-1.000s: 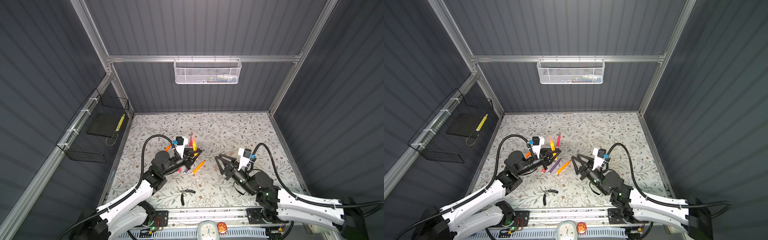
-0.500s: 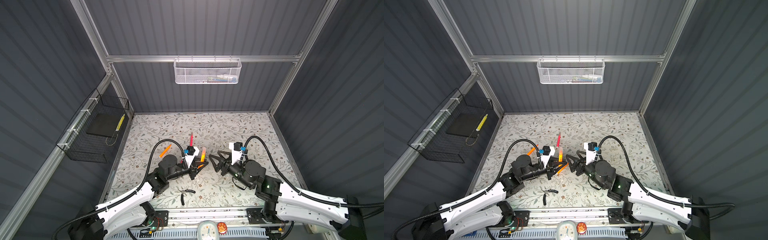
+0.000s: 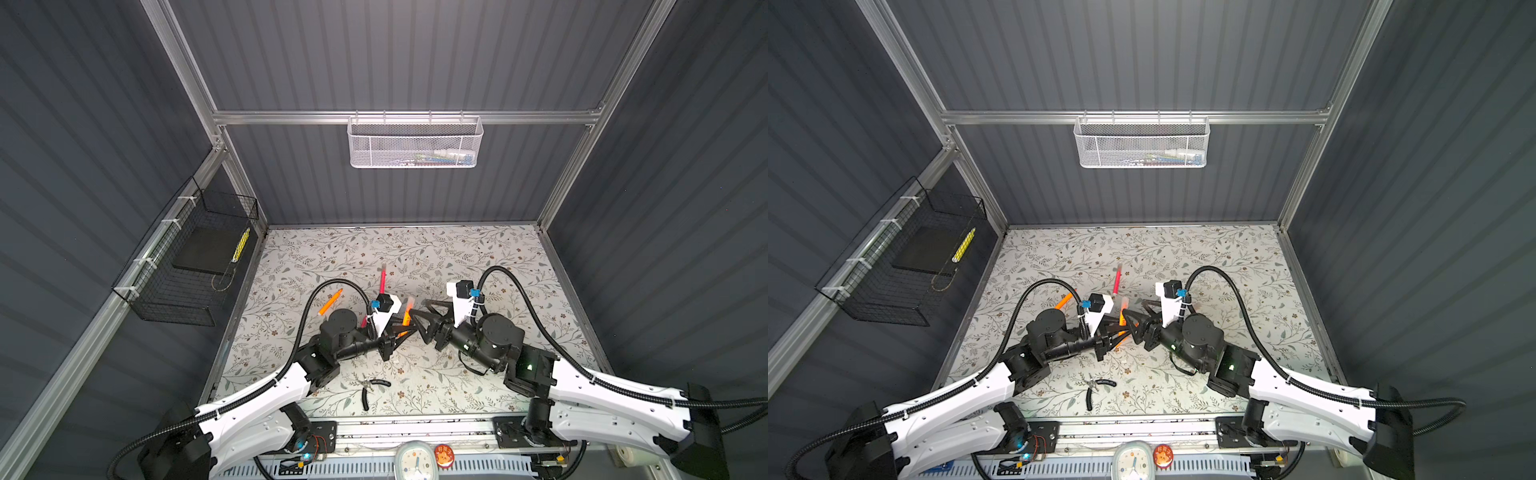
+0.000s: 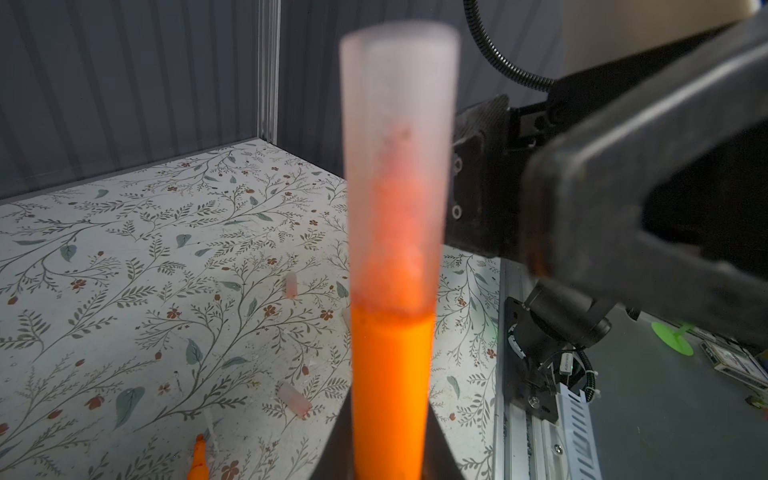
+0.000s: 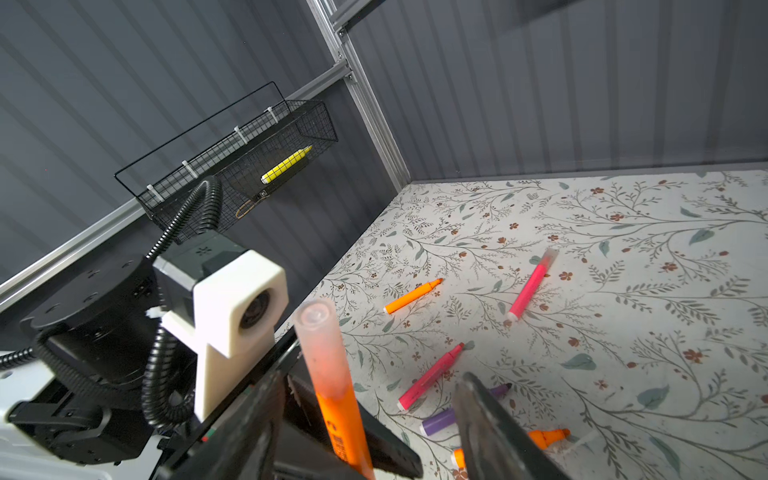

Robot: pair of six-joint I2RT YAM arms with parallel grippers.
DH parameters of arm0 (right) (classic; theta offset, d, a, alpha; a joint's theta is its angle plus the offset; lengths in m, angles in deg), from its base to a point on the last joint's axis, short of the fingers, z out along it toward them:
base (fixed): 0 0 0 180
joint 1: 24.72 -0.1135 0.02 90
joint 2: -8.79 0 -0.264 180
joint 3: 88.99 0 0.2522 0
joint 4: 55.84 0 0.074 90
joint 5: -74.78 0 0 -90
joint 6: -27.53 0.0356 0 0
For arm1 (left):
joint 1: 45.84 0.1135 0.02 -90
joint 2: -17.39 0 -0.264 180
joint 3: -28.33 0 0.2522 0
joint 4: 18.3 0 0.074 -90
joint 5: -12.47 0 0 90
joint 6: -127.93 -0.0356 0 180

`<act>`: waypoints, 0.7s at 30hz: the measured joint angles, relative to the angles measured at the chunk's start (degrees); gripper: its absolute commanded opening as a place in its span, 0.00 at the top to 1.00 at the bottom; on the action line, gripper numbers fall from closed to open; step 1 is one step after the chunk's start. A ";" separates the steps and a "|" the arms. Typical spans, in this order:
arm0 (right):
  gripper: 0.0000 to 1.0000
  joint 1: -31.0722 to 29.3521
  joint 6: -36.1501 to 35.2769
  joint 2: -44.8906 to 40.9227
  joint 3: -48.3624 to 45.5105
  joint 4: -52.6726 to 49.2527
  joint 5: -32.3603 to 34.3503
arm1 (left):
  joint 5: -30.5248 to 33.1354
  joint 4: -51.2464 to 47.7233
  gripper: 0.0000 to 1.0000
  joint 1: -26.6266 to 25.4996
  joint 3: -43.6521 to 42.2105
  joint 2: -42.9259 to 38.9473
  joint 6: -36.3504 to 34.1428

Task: Insert the pens into the pen caps
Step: 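Set the capped orange marker down with the left gripper while the right arm moves aside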

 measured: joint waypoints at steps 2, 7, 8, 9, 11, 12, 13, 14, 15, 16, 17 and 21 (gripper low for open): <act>0.35 0.00 -0.15 -0.59 0.00 0.00 0.22 | 0.00 0.00 1.00 0.00 0.00 0.28 -0.17; 0.33 0.15 -0.09 -3.43 -0.07 -1.05 3.74 | 4.81 -0.13 1.00 -0.02 0.15 2.19 -1.03; 0.32 0.35 -0.07 -4.11 -0.11 -1.53 4.57 | 7.21 -0.68 1.00 -0.07 0.61 3.15 -1.01; 0.32 0.87 0.11 -4.96 -0.20 -2.34 5.55 | 9.94 -1.70 1.00 0.09 1.62 4.74 -0.98; 0.32 2.34 0.72 -6.16 -0.26 -4.17 6.88 | 13.33 -3.98 1.00 1.90 4.87 9.20 -0.31; 0.33 3.54 1.40 -6.67 -0.26 -5.49 7.58 | 14.10 -4.74 1.00 3.96 6.78 12.09 0.61; 0.33 4.72 2.03 -6.97 -0.31 -6.69 8.00 | 14.62 -5.11 1.00 6.60 8.59 15.13 1.79; 0.33 5.95 2.78 -7.23 -0.48 -7.85 8.31 | 15.17 -5.51 1.00 8.90 9.90 17.57 2.73; 0.32 7.15 3.54 -7.52 -0.81 -8.96 8.63 | 16.02 -6.12 1.00 11.41 11.34 20.59 3.85; 0.32 8.39 4.31 -7.85 -1.36 -10.27 8.96 | 17.33 -7.13 1.00 13.44 12.61 23.34 4.87; 0.32 9.31 4.87 -8.11 -1.79 -11.47 9.22 | 18.60 -8.46 1.00 14.93 13.64 25.44 5.57; 0.30 12.79 6.88 -9.49 -3.28 -17.46 10.43 | 23.08 -14.78 1.00 18.23 18.16 33.88 8.15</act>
